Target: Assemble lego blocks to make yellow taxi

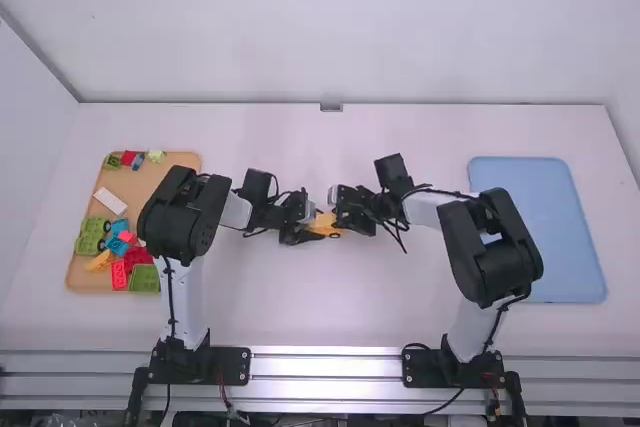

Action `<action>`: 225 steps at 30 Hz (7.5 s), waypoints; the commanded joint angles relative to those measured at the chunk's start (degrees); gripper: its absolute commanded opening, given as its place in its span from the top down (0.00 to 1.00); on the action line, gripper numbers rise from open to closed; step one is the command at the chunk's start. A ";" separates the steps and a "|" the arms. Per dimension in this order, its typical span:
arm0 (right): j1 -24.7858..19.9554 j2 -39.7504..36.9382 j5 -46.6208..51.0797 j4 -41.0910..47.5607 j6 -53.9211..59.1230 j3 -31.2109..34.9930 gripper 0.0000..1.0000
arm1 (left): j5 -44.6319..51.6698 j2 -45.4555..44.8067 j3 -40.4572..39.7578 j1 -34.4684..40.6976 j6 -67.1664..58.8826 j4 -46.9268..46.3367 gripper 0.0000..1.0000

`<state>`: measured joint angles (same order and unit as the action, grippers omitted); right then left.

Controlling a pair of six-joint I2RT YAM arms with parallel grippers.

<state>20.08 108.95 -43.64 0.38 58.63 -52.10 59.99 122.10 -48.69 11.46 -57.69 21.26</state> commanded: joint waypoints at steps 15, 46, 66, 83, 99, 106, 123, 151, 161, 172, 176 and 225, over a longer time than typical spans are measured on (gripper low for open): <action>-0.20 -0.50 0.98 0.00 -0.35 -0.09 0.44 | 2.56 1.25 0.94 0.22 -2.14 -1.29 0.57; 2.32 11.26 8.24 16.96 4.66 -11.39 1.00 | 1.92 1.25 0.37 0.17 -0.46 -1.07 0.57; -6.43 2.51 -13.33 25.57 1.18 -25.92 0.01 | -1.42 1.09 0.33 0.15 4.68 2.95 0.01; 0.31 2.25 -10.51 25.35 -6.36 -35.54 0.01 | -16.31 -38.88 0.33 -10.19 25.35 -25.33 0.01; 13.99 2.25 5.44 13.05 -21.14 -37.92 0.01 | -73.77 -72.87 0.28 -23.15 70.97 -44.59 0.01; 16.31 2.25 7.67 12.92 -21.14 -37.99 0.01 | -89.94 -75.97 -5.55 -30.01 84.35 -59.78 0.01; 15.91 2.25 -0.50 11.52 -21.14 -38.01 0.01 | -70.90 -53.68 -23.17 -60.59 88.83 -70.97 0.01; 15.87 2.27 3.85 11.58 -20.74 -37.94 0.02 | -63.91 -18.23 -31.61 -60.63 104.32 -76.54 0.01; 15.85 2.27 6.47 11.63 -20.72 -37.88 0.01 | -63.89 -17.62 -24.50 -60.63 123.12 -72.24 0.14; 15.54 2.27 6.43 11.91 -20.72 -37.88 0.01 | -63.82 -17.62 -18.05 -61.29 131.14 -63.89 0.30; 15.54 2.27 6.43 11.85 -20.72 -37.88 0.01 | -63.84 -17.62 -17.90 -61.31 125.35 -60.39 0.43; 15.65 2.27 7.72 11.82 -20.72 -37.83 0.01 | -66.97 -15.96 -10.05 -62.86 131.29 -49.31 0.48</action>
<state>35.83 112.27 -35.55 12.21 38.06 -88.44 -7.07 105.54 -59.44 -51.18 73.03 -27.94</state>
